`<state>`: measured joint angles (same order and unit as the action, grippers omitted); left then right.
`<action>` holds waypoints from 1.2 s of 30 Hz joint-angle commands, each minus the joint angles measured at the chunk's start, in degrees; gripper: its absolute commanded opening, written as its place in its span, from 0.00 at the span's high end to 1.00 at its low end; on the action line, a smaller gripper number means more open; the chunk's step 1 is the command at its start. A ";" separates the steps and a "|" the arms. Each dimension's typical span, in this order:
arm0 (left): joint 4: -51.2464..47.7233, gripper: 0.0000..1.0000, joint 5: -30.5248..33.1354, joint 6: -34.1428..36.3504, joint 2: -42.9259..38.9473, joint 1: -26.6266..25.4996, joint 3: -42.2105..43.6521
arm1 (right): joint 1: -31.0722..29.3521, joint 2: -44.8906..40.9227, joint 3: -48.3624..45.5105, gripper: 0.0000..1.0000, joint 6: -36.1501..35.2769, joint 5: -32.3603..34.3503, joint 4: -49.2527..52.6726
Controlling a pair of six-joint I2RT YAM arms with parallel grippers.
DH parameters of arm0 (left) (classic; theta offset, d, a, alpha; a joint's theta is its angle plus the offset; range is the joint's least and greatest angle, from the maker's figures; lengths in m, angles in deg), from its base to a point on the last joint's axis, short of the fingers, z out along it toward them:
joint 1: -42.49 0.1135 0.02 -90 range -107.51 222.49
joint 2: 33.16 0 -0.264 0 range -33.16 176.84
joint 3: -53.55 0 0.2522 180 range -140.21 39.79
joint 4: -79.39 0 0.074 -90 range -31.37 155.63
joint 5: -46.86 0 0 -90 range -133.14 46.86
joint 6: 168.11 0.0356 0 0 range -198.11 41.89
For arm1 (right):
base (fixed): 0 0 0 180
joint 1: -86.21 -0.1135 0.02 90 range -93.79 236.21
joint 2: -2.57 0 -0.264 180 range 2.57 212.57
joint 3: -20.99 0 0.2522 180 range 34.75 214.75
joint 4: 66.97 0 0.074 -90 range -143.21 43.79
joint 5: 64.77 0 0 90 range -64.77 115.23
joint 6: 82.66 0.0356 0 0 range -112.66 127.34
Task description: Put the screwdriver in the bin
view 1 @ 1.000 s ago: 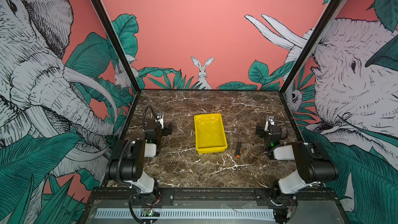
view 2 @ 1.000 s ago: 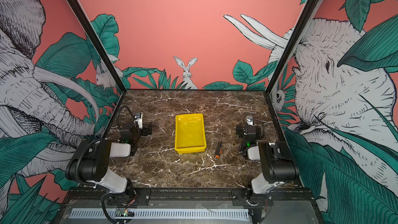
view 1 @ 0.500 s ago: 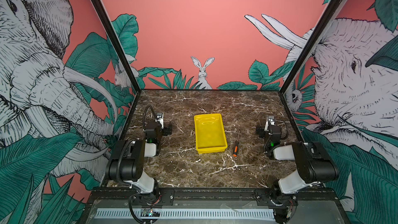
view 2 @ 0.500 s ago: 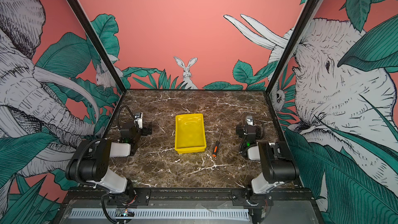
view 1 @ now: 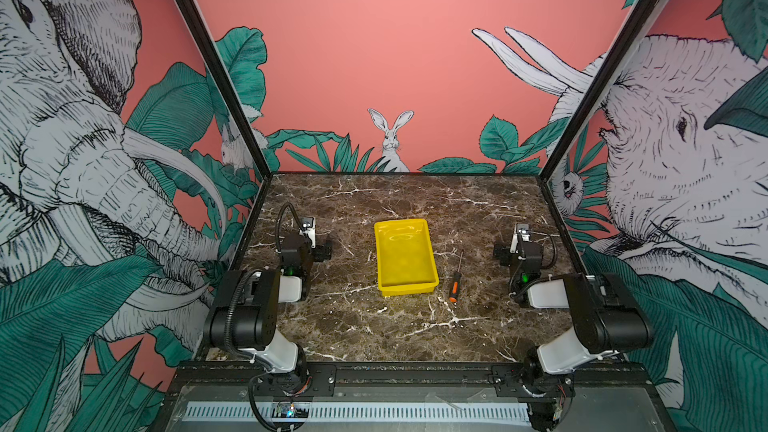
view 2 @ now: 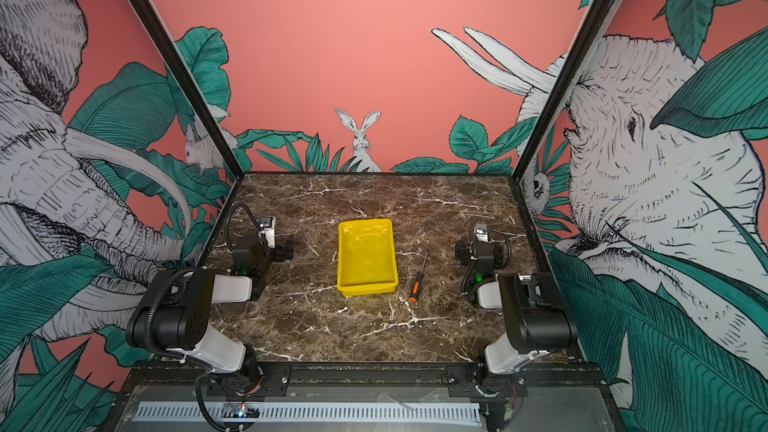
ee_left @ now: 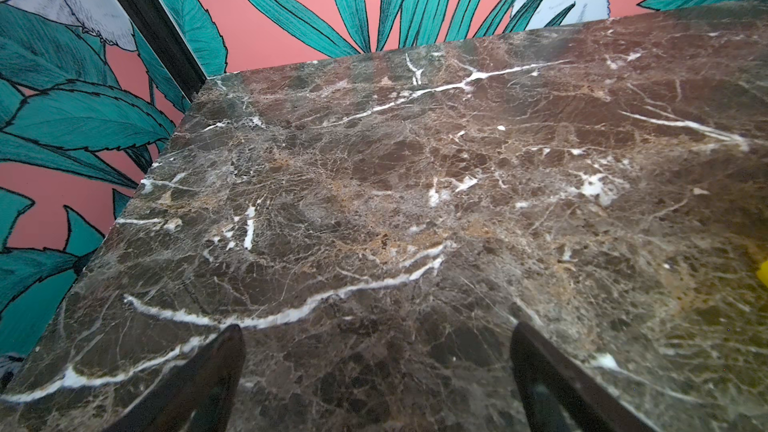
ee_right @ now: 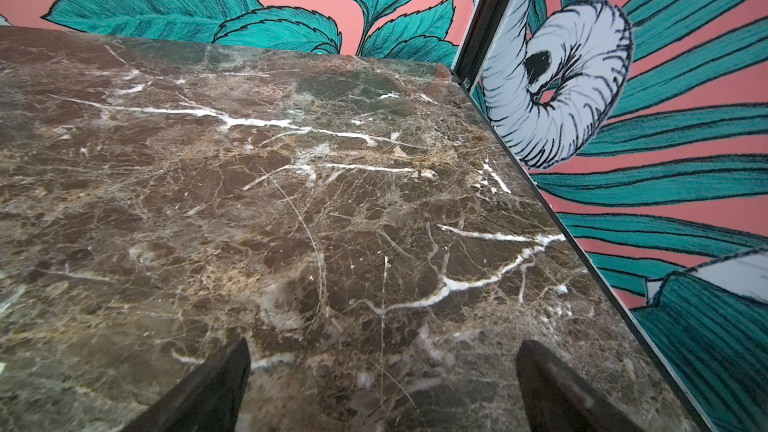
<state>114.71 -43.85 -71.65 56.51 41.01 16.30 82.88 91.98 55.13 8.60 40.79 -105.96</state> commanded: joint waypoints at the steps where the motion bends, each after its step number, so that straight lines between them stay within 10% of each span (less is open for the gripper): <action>1: 0.86 0.00 2.12 -0.83 -1.09 -0.11 -0.04 | -0.09 -0.55 1.15 0.01 -0.11 -0.53 -1.38; 10: -36.00 0.00 4.37 -10.75 -27.22 0.03 -8.55 | -0.13 -5.15 0.26 0.01 0.24 1.12 0.92; 17: -71.68 0.00 -0.70 -13.55 -32.40 -0.04 -25.05 | -0.26 -24.86 16.82 0.01 11.24 -2.47 48.19; 22: -77.05 0.00 -9.80 -12.86 -28.38 -0.40 -26.31 | -5.37 -27.78 25.05 0.01 14.82 -2.70 68.26; 36: -81.08 0.00 -4.59 -11.56 -26.96 -4.39 -27.42 | -23.63 -23.38 32.20 0.05 25.52 -7.05 94.13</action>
<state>35.78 -49.27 -83.63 30.46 37.10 -9.68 60.61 68.85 87.39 29.34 33.77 -17.73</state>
